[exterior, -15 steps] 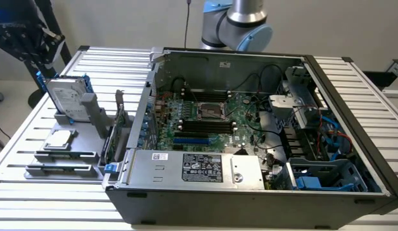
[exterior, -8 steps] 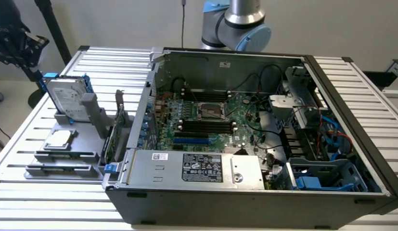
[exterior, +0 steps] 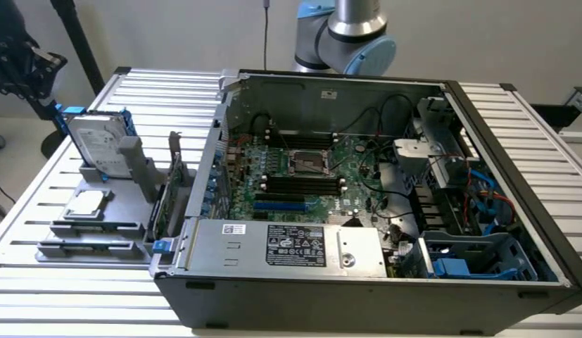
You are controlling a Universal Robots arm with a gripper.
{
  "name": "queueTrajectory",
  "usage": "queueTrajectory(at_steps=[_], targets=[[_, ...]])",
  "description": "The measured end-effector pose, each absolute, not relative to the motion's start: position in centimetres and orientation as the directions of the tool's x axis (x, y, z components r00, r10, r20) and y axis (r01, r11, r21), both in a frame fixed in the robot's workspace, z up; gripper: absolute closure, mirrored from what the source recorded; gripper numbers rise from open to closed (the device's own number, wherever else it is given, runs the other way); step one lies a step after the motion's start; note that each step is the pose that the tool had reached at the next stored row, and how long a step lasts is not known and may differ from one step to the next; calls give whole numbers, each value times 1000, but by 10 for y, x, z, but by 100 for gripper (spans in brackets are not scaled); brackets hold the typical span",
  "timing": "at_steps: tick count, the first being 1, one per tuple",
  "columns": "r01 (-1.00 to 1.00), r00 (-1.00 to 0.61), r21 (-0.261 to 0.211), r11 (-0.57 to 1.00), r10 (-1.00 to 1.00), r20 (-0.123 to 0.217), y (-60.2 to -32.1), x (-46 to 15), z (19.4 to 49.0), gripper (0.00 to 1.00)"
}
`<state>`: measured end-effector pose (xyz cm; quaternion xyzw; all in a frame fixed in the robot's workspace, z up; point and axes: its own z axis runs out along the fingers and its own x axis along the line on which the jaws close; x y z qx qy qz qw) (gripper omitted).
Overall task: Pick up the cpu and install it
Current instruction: 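Reach for the cpu, then pick up the cpu and move it towards the insertion slot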
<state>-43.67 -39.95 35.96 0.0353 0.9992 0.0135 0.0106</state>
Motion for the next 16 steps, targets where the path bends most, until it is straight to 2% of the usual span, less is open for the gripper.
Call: queueTrajectory(at_steps=[10, 12, 13, 16], targets=[[70, -997, 28, 997, 71, -20, -399, -437, 360, 88], [70, -997, 28, 997, 71, -20, -399, -437, 360, 76], [70, -997, 28, 997, 71, -20, -399, -437, 360, 76], [70, -997, 28, 997, 71, -20, -399, -437, 360, 64]])
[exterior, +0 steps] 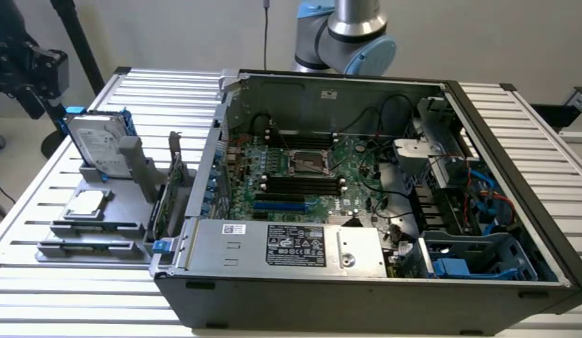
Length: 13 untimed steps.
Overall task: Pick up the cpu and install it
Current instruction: 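Pick up the cpu and move it towards the insertion slot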
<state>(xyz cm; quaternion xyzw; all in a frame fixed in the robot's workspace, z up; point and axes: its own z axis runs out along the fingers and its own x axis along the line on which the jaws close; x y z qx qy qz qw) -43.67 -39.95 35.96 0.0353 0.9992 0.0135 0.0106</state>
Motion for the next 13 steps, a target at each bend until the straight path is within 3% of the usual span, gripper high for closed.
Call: queueTrajectory(at_steps=[3, 5, 7, 8, 13], targets=[[70, -997, 28, 997, 71, -20, -399, -437, 360, 47], [70, -997, 28, 997, 71, -19, -399, -437, 359, 41], [70, -997, 28, 997, 71, -18, -399, -437, 357, 41], [70, -997, 27, 997, 71, -17, -399, -437, 355, 35], [57, -998, 27, 998, 57, -16, -401, -437, 346, 35]])
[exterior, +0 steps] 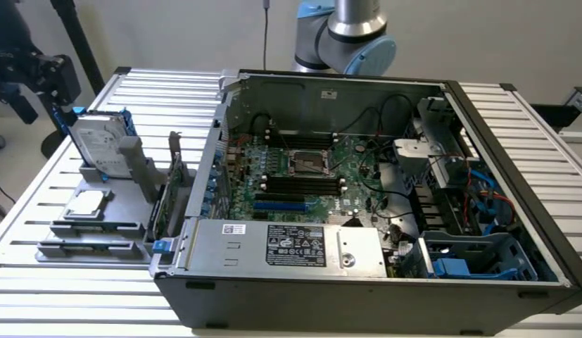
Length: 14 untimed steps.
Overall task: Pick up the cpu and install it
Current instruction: 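Pick up the cpu and move it towards the insertion slot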
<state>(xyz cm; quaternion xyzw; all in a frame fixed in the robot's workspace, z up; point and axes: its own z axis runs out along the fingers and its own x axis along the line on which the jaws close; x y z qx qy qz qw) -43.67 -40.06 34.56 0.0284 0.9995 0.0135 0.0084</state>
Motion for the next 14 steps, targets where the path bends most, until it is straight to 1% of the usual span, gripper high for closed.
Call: queueTrajectory(at_steps=[14], targets=[[1, -1000, 27, 1000, 1, -5, -406, -437, 320, 35]])
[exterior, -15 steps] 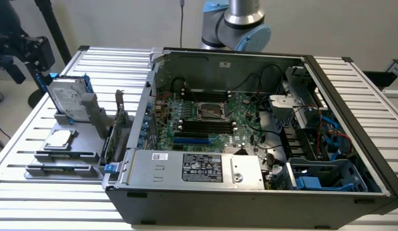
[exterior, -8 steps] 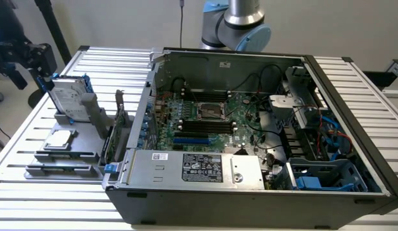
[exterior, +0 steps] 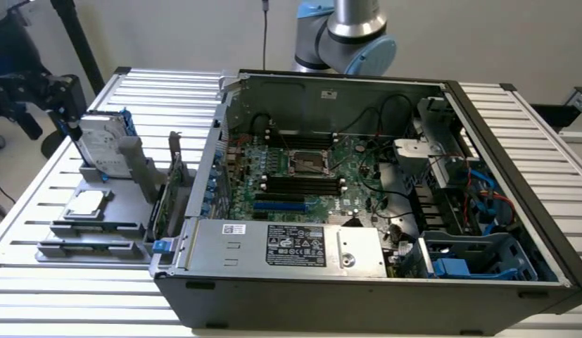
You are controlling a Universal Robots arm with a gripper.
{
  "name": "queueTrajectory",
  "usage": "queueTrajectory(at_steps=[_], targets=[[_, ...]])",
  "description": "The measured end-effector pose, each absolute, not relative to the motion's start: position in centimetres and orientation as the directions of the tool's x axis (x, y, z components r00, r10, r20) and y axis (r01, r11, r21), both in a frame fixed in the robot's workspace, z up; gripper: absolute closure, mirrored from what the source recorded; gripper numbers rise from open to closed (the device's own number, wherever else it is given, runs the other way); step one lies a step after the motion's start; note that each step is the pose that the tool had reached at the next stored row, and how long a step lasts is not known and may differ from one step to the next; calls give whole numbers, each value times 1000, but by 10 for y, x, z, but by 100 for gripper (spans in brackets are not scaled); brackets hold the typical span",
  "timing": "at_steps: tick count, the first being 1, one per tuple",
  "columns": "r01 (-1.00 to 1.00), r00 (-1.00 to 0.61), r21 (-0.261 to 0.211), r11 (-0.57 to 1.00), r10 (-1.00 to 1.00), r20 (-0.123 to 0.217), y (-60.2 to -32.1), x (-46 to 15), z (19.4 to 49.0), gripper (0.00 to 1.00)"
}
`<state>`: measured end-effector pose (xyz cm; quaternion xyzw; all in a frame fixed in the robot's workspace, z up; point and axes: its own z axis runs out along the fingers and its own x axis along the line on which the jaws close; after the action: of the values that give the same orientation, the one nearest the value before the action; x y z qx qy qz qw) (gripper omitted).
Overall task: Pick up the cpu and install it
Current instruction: 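Pick up the cpu and move it towards the insertion slot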
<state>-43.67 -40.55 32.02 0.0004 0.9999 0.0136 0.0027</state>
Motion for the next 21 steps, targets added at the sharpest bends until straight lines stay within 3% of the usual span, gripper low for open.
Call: queueTrajectory(at_steps=[21], targets=[[-92, -996, 29, 995, -92, 16, -407, -433, 282, 35]])
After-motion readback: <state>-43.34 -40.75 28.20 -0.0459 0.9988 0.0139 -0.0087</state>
